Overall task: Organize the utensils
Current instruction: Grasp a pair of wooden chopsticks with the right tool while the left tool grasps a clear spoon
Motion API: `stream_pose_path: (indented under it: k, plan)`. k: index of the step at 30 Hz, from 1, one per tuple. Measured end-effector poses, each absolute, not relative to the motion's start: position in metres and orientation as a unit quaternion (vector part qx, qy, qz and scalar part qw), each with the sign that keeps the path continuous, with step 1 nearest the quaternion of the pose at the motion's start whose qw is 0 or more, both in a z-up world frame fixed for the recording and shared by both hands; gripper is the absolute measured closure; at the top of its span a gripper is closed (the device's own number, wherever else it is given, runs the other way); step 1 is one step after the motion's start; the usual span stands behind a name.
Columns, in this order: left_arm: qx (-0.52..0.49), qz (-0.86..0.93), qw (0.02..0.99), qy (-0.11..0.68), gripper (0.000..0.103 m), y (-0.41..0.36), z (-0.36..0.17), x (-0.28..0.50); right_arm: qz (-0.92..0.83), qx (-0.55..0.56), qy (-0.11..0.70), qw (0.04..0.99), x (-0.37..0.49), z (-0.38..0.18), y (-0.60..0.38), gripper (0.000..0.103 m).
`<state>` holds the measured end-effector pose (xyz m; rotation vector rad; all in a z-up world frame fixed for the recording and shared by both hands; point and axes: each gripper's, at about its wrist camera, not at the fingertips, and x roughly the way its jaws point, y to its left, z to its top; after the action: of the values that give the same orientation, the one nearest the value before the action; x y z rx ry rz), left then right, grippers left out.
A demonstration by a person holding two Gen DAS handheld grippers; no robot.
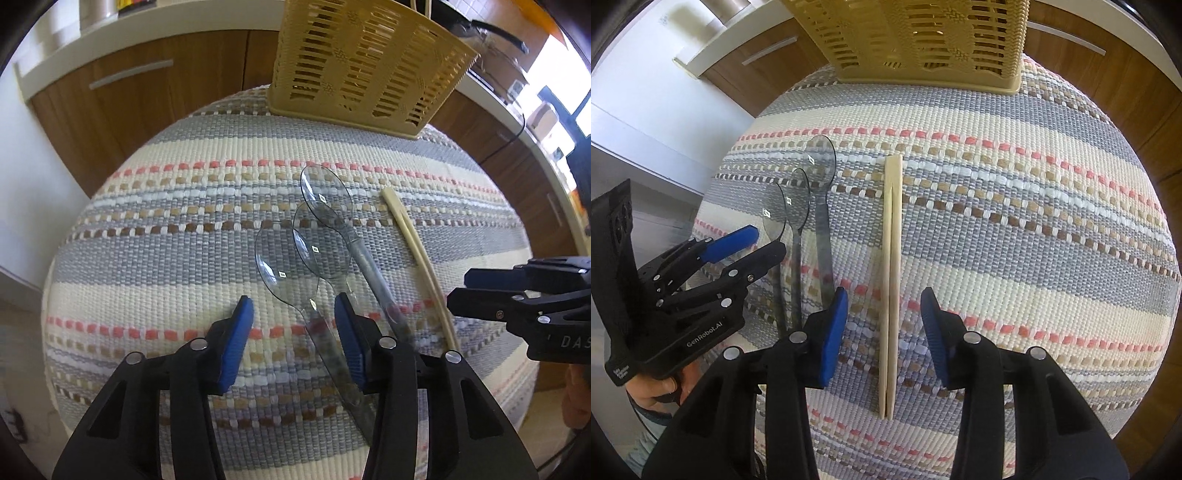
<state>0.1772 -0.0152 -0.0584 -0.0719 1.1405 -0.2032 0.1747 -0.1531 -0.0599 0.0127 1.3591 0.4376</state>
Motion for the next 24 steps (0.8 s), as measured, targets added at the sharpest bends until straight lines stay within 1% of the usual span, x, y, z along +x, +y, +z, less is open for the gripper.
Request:
stream_pose_path:
  k: [2, 4, 7, 11, 12, 17, 24]
  plan:
    - [-0.013, -0.088, 0.839, 0.537, 0.067, -0.022, -0.058, 0.178, 0.2, -0.002, 0.622, 0.757, 0.177, -0.062, -0.15, 0.065]
    - [0.01, -0.084, 0.841, 0.535, 0.069, -0.028, -0.058, 0.176, 0.197, -0.013, 0.62, 0.759, 0.178, -0.063, -0.145, 0.066]
    - [0.047, -0.079, 0.844, 0.528, 0.079, -0.035, -0.059, 0.175, 0.194, -0.032, 0.619, 0.76, 0.18, -0.068, -0.136, 0.07]
    - [0.068, -0.087, 0.844, 0.525, 0.093, -0.035, -0.059, 0.175, 0.185, -0.06, 0.619, 0.761, 0.182, -0.078, -0.125, 0.073]
    - [0.069, -0.091, 0.843, 0.526, 0.094, -0.034, -0.059, 0.175, 0.182, -0.066, 0.62, 0.76, 0.182, -0.081, -0.122, 0.074]
    - [0.076, -0.101, 0.84, 0.527, 0.096, -0.03, -0.058, 0.173, 0.174, -0.116, 0.615, 0.76, 0.18, -0.085, -0.108, 0.086]
    - [0.051, -0.12, 0.83, 0.542, 0.089, -0.009, -0.055, 0.17, 0.169, -0.151, 0.621, 0.75, 0.184, -0.09, -0.09, 0.087]
